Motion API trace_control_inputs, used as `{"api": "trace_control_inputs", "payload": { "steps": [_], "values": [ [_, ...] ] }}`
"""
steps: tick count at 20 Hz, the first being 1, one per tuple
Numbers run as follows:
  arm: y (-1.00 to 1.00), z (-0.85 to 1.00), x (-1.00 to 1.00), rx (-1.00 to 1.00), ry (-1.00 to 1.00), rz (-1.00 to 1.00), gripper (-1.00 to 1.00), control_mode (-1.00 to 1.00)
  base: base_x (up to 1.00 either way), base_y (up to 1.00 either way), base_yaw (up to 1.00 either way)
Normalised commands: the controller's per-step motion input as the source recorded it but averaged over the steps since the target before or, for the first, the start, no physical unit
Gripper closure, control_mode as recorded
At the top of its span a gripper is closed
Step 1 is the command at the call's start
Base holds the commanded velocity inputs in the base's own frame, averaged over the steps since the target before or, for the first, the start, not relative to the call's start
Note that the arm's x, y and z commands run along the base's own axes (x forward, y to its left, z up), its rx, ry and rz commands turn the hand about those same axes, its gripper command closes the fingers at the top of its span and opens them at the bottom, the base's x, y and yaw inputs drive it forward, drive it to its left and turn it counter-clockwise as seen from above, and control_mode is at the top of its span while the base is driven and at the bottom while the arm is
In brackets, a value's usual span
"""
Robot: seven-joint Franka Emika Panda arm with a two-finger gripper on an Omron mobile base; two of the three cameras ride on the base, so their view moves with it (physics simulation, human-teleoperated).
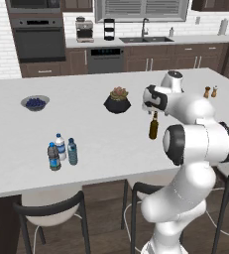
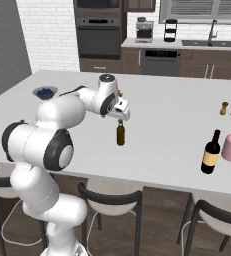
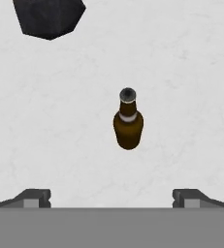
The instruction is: Move the plastic bottles in the middle to the plastics group, and the glass bottles in the middle to the glass group.
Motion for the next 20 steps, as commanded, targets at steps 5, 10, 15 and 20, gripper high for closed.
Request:
{"api": "trace_control_inputs", "payload": {
  "steps": [5, 10, 15, 20],
  "values": [
    [-0.10, -0.05, 0.20, -0.02, -0.03, 0.23, -1.00, -1.00, 0.00, 0.00, 0.00],
    [-0.26, -0.17, 0.02, -0.17, -0.02, 0.01, -1.00, -1.00, 0.00, 0.00, 0.00],
    [0.00, -0.26, 0.23, -0.11, 0.00, 0.01, -1.00, -1.00, 0.00, 0.00, 0.00],
    [0.00, -0.21, 0.18, 0.00, 0.00, 0.04, -1.00, -1.00, 0.00, 0.00, 0.00]
  ]
}}
